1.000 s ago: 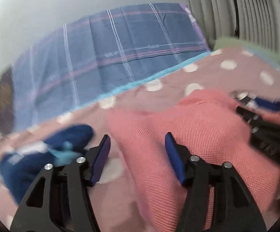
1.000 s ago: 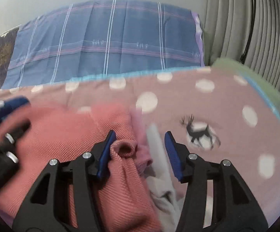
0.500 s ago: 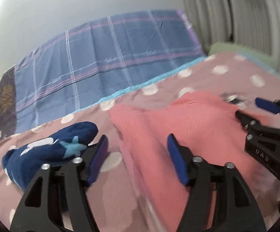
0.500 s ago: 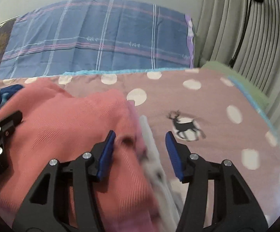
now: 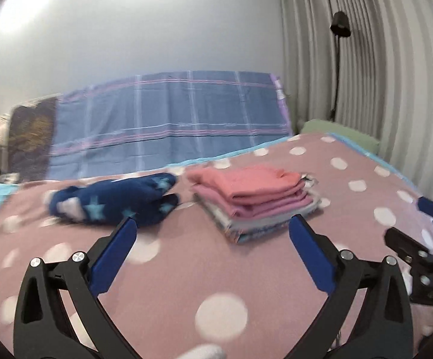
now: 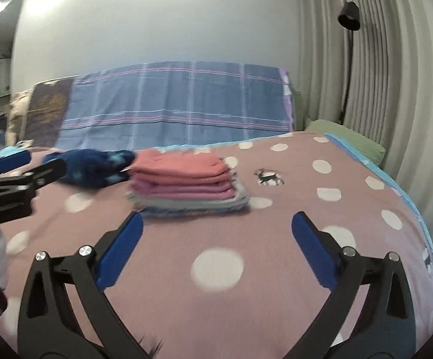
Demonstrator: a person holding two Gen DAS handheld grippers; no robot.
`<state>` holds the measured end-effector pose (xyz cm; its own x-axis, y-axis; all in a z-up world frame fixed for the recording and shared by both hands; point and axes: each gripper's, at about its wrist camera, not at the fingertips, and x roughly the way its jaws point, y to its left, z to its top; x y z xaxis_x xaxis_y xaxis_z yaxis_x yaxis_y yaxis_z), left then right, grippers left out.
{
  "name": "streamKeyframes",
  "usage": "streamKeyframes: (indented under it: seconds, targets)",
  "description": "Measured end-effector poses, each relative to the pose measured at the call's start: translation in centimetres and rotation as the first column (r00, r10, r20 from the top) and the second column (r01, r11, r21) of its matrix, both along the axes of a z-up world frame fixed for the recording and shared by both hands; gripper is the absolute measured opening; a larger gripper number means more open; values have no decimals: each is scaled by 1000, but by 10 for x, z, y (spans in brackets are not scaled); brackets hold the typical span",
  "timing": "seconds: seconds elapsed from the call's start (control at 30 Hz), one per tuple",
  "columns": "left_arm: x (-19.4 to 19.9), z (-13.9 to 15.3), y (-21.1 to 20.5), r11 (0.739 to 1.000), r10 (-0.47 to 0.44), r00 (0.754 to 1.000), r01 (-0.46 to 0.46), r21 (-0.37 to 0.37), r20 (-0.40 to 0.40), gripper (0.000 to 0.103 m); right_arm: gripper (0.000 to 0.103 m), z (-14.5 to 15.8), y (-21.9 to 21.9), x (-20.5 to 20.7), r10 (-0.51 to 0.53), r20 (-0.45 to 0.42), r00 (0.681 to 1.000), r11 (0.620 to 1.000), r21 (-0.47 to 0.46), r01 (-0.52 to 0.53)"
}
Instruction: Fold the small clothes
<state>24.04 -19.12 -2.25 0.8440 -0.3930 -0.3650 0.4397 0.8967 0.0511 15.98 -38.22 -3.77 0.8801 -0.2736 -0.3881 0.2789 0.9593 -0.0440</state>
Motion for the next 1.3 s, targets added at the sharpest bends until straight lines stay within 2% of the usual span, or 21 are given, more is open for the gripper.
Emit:
streamKeyframes:
  seconds: [0.13,0.27,0.37,0.53,0.73,0.83,1.03,1.3]
  targets:
    - [-54,13,12,1000,-15,1000,14,16,21,102,101,13,26,-42,-54,-31,998,998,22,55]
    - [-99,21,27,999,-5,997,2,35,73,102,101,24,37,-83,-66,9,998,990,129,64]
    - [-121,27,41,1000,-17,998,16,6,61,102,101,34,43,-101,-80,23,997,988,134,76]
    - [-155,35,68,999,3,996,2,-48,89,102,101,47,55,-123,-95,57,994,987,133,87]
    - [-167,24,84,999,3,1000,-3,-41,-5,102,101,57,82,-145,-94,80,992,992,92,87]
    - [-170,17,88,998,-27,999,26,-59,-30,102,101,55,96,-153,-95,84,992,995,48,91]
    - [-177,13,94,998,-24,999,23,-52,-24,102,101,48,100,-157,-89,37,995,994,60,86]
    - [-179,4,94,999,-34,998,32,-35,-56,102,101,42,106,-158,-81,11,997,995,60,80]
